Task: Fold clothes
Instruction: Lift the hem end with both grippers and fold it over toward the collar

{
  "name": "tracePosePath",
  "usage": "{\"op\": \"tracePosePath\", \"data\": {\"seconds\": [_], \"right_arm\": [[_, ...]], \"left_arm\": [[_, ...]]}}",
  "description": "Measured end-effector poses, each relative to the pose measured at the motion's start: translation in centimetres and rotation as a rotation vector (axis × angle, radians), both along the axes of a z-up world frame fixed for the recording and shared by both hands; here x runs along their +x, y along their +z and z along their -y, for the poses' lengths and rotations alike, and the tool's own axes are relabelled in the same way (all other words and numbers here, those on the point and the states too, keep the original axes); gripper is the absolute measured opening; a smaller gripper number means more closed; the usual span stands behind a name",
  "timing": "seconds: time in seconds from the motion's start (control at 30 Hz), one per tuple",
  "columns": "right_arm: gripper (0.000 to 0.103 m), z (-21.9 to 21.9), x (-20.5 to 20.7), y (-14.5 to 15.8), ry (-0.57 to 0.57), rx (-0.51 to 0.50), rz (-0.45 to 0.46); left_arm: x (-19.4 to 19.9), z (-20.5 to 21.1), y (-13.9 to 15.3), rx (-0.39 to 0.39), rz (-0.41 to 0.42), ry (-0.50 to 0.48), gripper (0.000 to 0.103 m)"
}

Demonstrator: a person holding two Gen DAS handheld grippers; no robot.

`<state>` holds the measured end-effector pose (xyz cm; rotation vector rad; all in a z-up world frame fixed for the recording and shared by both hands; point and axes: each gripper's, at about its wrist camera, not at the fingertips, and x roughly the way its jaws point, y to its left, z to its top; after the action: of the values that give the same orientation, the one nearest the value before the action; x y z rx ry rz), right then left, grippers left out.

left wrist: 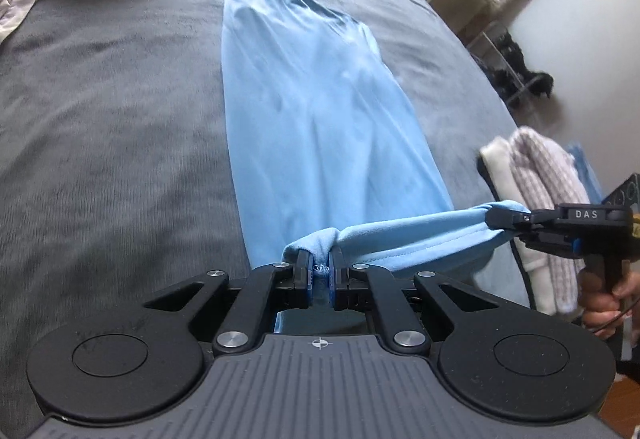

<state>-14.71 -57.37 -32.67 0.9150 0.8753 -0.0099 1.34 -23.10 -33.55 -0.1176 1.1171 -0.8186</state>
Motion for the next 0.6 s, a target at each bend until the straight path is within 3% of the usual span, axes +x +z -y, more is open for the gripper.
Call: {"op": "tracePosePath", "data": {"seconds": [0.6], "right_arm": [[0.008,5.1,10.5,-1.2,0.023,-0.025,0.072]], "left_arm": [[8.8,4.7,-0.8,-0.024,0.085,0.123,0.005]]}}
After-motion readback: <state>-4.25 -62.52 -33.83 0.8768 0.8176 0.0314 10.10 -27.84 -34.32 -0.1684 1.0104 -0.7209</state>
